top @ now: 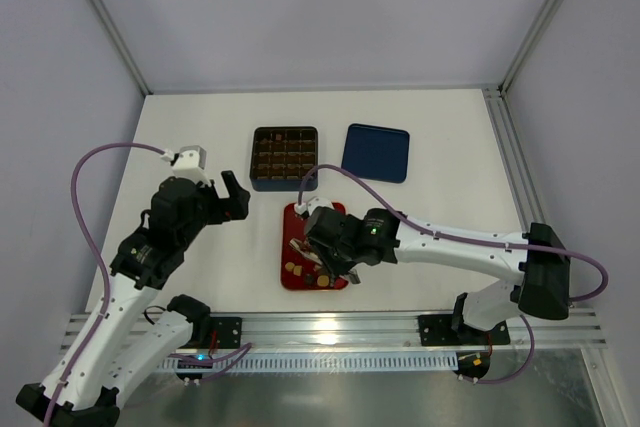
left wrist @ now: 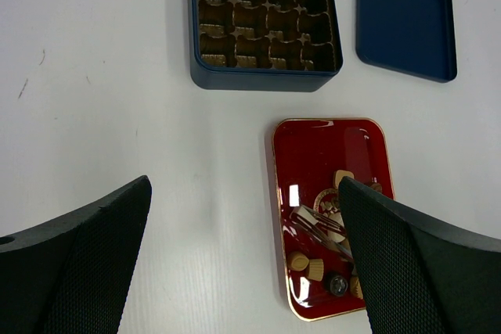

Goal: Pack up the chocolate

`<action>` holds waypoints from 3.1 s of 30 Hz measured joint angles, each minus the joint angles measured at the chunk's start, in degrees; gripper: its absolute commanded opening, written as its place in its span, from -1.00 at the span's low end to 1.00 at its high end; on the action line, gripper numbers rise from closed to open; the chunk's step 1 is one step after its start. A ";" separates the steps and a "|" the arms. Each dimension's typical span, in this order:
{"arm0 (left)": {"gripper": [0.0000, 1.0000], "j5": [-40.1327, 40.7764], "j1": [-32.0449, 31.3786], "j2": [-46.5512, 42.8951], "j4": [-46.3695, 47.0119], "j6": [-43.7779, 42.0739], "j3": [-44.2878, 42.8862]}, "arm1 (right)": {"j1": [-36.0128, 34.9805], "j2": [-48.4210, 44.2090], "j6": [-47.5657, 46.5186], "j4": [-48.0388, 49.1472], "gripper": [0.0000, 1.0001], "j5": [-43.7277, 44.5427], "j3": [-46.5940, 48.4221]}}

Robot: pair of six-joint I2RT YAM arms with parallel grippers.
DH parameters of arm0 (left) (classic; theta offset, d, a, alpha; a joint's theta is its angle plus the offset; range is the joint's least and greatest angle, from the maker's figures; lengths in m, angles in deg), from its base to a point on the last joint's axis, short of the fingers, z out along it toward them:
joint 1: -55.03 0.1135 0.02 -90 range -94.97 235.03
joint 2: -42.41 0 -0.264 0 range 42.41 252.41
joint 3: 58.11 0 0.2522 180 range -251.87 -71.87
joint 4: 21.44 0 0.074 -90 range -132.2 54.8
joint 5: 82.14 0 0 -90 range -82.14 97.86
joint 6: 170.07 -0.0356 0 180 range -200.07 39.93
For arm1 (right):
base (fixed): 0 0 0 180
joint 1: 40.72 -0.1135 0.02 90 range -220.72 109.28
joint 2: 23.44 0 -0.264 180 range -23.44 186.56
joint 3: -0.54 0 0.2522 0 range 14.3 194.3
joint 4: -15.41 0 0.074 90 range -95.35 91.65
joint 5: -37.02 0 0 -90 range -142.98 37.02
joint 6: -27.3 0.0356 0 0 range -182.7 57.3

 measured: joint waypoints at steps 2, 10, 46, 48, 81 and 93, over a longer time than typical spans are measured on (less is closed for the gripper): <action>0.99 0.00 0.00 -0.20 0.00 0.00 0.00 | 0.00 0.11 0.04 -0.17 -0.50 0.17 0.22; 0.99 0.00 0.00 -0.46 0.00 0.00 0.00 | 1.29 -0.07 -0.02 -3.58 -0.51 1.40 4.83; 0.99 0.44 0.00 -0.72 0.00 -0.04 0.00 | 28.50 28.96 -8.07 0.83 -0.52 2.56 39.21; 0.99 0.44 0.00 -0.72 0.00 -0.04 0.00 | 28.50 29.14 -8.07 0.83 -0.52 2.86 39.21; 0.99 0.42 0.00 -0.28 0.00 -0.04 0.00 | 28.68 28.17 -8.44 0.44 -0.14 3.80 38.75; 0.99 0.39 0.00 0.02 -1.68 -0.09 -1.90 | 19.26 -3.50 -4.20 1.42 -0.15 2.78 8.61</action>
